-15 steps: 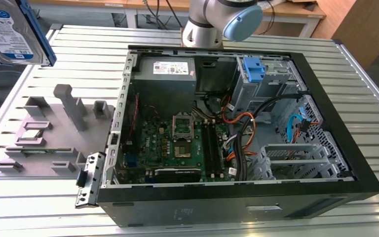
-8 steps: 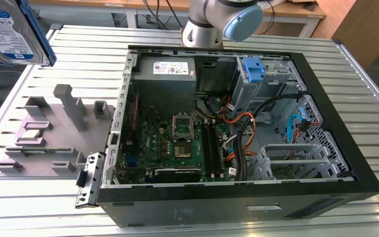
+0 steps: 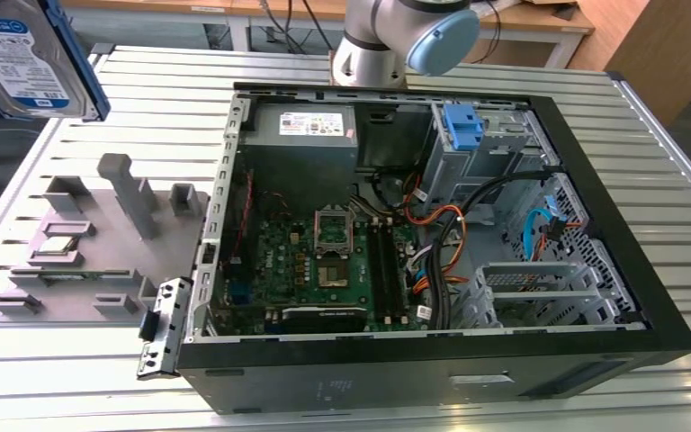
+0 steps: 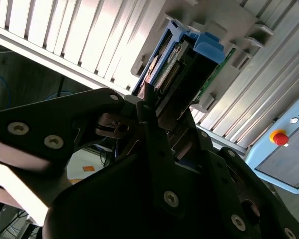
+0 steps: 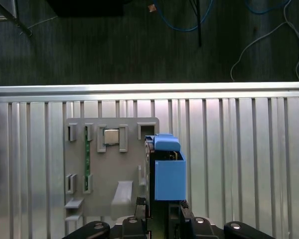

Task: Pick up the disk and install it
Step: 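Pick up the disk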

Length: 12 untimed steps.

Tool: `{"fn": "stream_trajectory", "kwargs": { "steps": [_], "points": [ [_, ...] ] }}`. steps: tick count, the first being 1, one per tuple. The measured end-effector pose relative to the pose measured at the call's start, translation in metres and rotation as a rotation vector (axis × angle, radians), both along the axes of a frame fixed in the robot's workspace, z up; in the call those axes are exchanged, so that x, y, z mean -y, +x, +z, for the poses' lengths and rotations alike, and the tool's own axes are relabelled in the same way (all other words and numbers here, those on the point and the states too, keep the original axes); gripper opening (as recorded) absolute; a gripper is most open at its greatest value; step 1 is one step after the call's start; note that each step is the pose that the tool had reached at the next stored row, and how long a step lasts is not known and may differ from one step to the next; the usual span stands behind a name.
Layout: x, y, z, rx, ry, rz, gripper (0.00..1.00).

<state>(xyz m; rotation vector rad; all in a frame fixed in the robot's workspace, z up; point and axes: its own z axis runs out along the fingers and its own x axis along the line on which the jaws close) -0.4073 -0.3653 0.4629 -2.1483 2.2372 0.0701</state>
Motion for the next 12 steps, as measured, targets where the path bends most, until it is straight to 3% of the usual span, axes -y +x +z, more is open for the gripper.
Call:
{"fn": "stream_trajectory", "kwargs": {
  "steps": [5, 12],
  "points": [
    [0.0, 0.0103, -0.0001, -0.0005, 0.0001, 0.0, 0.35],
    [0.0, 0.0141, 0.0006, -0.0015, 0.0001, 0.0, 0.35]
  ]
}}
